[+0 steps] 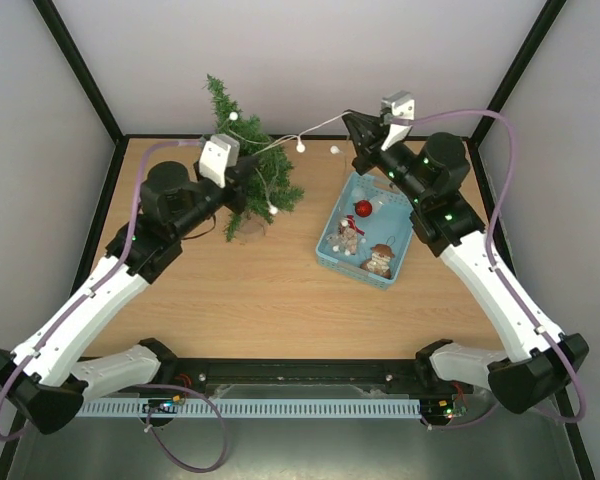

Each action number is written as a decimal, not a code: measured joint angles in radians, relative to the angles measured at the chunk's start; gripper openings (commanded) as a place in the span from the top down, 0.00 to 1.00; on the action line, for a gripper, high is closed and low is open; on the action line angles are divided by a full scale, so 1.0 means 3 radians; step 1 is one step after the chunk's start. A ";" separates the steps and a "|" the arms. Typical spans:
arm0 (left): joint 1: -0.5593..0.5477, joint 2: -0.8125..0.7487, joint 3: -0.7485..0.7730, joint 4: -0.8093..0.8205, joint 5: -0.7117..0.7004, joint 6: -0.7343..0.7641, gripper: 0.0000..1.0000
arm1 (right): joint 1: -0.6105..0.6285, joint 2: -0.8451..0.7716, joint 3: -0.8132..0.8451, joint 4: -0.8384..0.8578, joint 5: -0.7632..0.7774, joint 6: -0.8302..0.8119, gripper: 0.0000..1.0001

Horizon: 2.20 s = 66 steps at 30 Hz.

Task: Decorate the small christmas tree
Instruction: Wrap the decoration item around the Christmas tree.

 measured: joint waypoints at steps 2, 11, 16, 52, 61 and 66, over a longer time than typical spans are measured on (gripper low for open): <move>0.0109 -0.0050 0.0000 -0.0065 -0.0009 -0.0036 0.98 | 0.0004 0.0083 0.0023 -0.0013 -0.0019 -0.0081 0.98; 0.0369 -0.0102 0.0000 -0.0327 -0.0060 -0.0094 0.98 | 0.0019 0.0342 -0.0333 -0.0004 -0.0401 -0.0179 0.97; 0.0488 -0.0086 0.0000 -0.0406 -0.0095 -0.0112 0.98 | 0.0023 0.0579 -0.0426 -0.0131 -0.0655 -0.0294 0.90; 0.0694 0.0038 -0.0001 -0.0399 0.0056 -0.0249 0.98 | 0.0393 0.1026 -0.1747 0.0543 -0.0631 -0.0835 0.93; 0.0765 -0.0022 -0.0001 -0.0401 0.0142 -0.0318 0.98 | 0.0395 0.0680 -0.1699 0.0174 0.0114 -0.0916 0.98; 0.0791 -0.0103 0.0000 -0.0403 0.0178 -0.0359 0.98 | 0.0395 0.0053 -0.1470 -0.0078 0.0885 -0.0903 0.98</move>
